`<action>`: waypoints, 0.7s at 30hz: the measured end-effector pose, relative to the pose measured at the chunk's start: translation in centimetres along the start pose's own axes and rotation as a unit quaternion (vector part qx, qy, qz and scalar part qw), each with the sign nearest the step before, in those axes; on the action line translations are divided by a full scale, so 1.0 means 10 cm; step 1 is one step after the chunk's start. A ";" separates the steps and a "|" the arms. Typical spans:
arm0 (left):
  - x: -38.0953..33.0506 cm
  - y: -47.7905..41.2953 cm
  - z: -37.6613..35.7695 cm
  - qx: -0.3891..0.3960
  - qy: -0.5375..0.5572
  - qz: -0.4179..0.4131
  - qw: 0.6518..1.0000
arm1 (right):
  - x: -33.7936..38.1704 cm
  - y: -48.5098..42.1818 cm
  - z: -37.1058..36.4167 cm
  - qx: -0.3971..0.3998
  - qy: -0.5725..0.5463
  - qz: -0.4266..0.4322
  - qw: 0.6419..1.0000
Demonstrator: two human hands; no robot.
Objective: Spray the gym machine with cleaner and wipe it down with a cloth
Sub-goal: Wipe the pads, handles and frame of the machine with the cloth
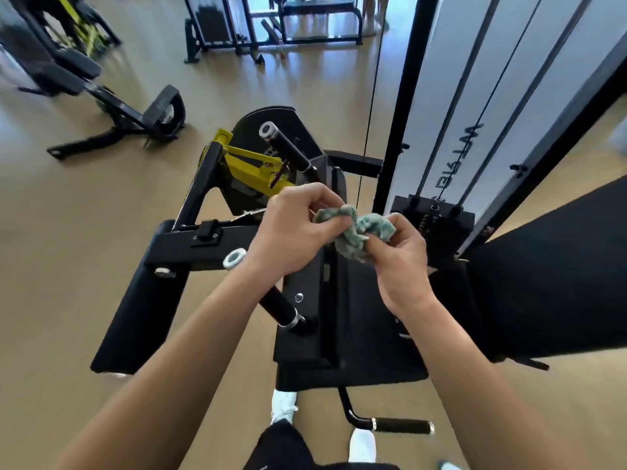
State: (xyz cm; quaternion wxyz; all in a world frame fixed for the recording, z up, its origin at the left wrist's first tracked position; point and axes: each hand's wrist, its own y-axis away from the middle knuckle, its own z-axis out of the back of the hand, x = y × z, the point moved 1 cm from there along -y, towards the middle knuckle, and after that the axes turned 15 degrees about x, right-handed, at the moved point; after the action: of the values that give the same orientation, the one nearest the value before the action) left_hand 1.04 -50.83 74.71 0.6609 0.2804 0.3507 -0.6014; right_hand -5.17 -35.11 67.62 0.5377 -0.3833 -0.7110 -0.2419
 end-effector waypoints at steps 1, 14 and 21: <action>-0.02 0.03 -0.11 0.009 0.002 0.012 1.000 | -0.02 0.10 0.10 -0.004 0.001 -0.006 1.000; 0.11 0.59 -1.84 0.172 0.070 0.114 0.976 | -0.81 1.58 1.36 -0.193 -0.103 -0.196 0.956; 1.05 0.94 -2.86 0.257 0.121 0.247 0.926 | -1.59 2.28 1.69 -0.281 0.006 -0.273 0.920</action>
State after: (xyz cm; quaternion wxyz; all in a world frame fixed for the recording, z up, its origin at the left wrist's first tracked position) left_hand 7.08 -33.33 48.77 0.6465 0.5890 0.1807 -0.4500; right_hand 5.40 -13.38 45.84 0.3252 -0.3079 -0.6875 -0.5717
